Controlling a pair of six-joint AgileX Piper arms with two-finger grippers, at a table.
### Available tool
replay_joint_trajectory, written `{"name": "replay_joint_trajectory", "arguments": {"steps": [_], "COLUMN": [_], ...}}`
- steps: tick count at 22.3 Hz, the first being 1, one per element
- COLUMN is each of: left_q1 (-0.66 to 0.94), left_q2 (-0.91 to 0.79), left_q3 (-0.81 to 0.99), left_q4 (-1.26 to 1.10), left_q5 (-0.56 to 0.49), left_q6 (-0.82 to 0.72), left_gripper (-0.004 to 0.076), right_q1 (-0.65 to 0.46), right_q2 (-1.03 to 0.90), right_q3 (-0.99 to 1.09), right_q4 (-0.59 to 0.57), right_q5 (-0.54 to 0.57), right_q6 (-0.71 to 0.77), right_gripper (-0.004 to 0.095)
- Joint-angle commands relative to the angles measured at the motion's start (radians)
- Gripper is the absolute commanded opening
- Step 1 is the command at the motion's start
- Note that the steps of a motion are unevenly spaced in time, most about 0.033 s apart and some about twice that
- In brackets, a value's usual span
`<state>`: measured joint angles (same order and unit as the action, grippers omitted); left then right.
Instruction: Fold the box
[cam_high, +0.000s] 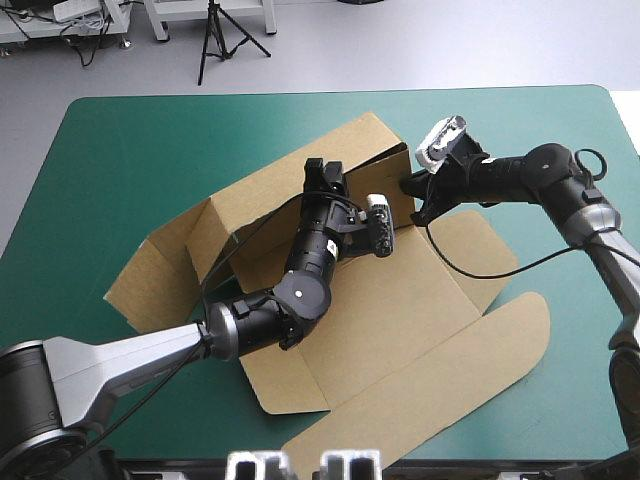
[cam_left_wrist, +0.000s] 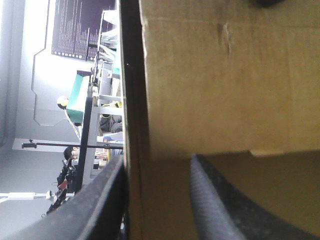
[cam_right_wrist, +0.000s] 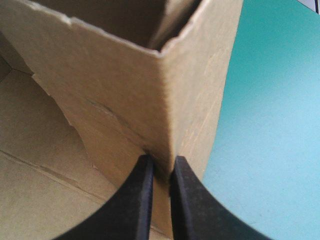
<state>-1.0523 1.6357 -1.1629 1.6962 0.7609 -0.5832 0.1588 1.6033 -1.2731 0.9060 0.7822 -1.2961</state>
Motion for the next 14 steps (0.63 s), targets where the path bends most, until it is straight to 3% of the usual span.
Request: {"name": "replay_joint_trajectory", "arguments": {"steps": [1, 8, 10, 11, 13, 14], "left_q1": [-0.060, -0.111, -0.141, -0.159, -0.164, -0.164], "left_q2": [-0.038, -0.059, -0.087, -0.114, -0.164, -0.180], "left_q3": [-0.058, -0.105, -0.106, -0.106, -0.106, -0.106], "left_q4": [0.073, 0.073, 0.068, 0.068, 0.068, 0.068], "left_q5": [0.074, 0.189, 0.197, 0.201, 0.203, 0.203], "left_q6": [-0.039, -0.163, -0.214, -0.238, -0.302, -0.330], "left_gripper": [0.0298, 0.0291, 0.0227, 0.0122, -0.0005, -0.0004], "right_q1": [0.006, 0.006, 0.006, 0.006, 0.006, 0.006], "right_q2": [-0.053, -0.053, -0.072, -0.097, -0.136, -0.155], "right_q3": [-0.034, -0.034, -0.034, -0.034, -0.034, -0.034], "right_q4": [0.068, 0.025, -0.035, -0.084, -0.153, -0.181], "right_q5": [-0.008, -0.024, -0.054, -0.082, -0.093, -0.087], "right_q6": [0.046, 0.159, 0.259, 0.337, 0.433, 0.477], "right_gripper": [-0.0011, -0.0011, -0.0011, -0.0011, -0.0011, -0.0011]}}
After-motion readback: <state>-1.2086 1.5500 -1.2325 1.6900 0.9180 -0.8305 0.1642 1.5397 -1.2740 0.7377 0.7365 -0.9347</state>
